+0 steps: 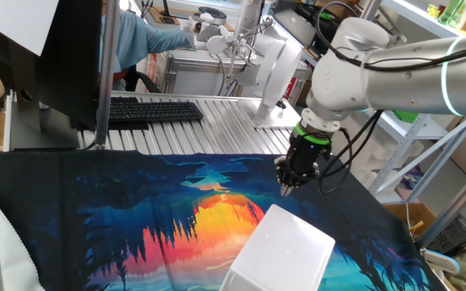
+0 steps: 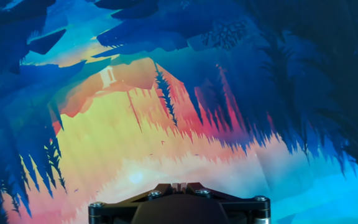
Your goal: Grasp the handle and close the drawer
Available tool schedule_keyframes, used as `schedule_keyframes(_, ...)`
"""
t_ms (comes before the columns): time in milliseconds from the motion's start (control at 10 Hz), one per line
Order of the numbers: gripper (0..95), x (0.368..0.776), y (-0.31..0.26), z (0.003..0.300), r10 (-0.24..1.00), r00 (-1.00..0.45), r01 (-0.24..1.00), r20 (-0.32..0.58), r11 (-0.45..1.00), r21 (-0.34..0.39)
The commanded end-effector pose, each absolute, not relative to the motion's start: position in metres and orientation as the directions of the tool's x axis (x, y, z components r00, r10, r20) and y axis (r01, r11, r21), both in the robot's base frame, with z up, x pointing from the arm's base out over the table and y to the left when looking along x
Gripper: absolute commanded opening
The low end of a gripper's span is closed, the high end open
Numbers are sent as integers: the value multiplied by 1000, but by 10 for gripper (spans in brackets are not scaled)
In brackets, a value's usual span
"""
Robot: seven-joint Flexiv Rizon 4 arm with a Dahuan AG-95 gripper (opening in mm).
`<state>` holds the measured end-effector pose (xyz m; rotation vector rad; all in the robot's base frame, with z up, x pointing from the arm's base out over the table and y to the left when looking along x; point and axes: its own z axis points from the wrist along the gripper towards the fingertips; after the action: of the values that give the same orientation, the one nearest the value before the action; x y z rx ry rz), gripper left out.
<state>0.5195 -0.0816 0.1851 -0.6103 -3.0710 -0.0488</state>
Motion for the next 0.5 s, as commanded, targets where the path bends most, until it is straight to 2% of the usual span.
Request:
schedule_keyframes(100,0,520,-82,185,398,-917,399,30,915,60)
schedule_keyframes(500,0,520,-82,185,414,-910,416,39,907,74)
